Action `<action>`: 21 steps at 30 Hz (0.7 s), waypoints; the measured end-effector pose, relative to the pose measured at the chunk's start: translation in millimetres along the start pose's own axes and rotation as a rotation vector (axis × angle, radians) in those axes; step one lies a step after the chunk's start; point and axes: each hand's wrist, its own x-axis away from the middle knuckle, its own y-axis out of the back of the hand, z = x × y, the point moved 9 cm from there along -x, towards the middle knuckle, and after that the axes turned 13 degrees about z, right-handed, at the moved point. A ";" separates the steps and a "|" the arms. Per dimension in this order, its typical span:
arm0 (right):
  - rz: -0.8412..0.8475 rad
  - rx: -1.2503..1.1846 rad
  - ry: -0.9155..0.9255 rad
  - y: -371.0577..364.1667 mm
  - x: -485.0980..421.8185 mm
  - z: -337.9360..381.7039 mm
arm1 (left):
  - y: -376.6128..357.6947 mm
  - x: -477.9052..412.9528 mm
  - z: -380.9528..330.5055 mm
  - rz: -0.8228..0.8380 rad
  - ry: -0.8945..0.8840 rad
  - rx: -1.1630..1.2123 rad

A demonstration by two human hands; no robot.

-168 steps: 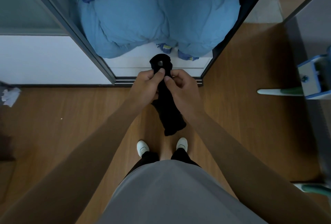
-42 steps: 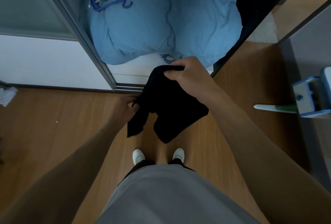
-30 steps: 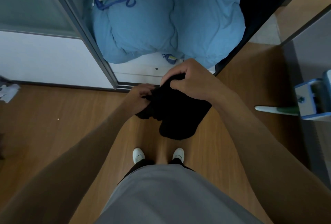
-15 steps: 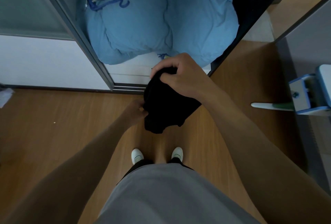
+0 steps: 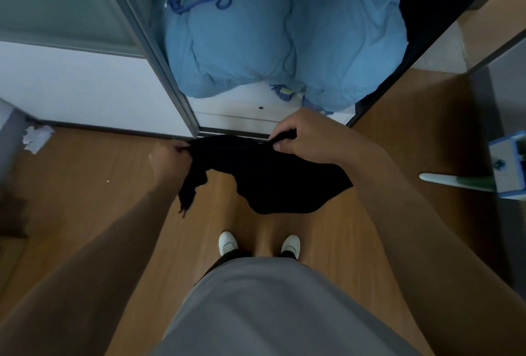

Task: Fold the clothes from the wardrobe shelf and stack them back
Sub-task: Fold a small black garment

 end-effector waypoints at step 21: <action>0.056 -0.441 -0.097 -38.3 -16.2 -27.0 | 6.8 -5.0 -43.0 0.092 0.009 0.058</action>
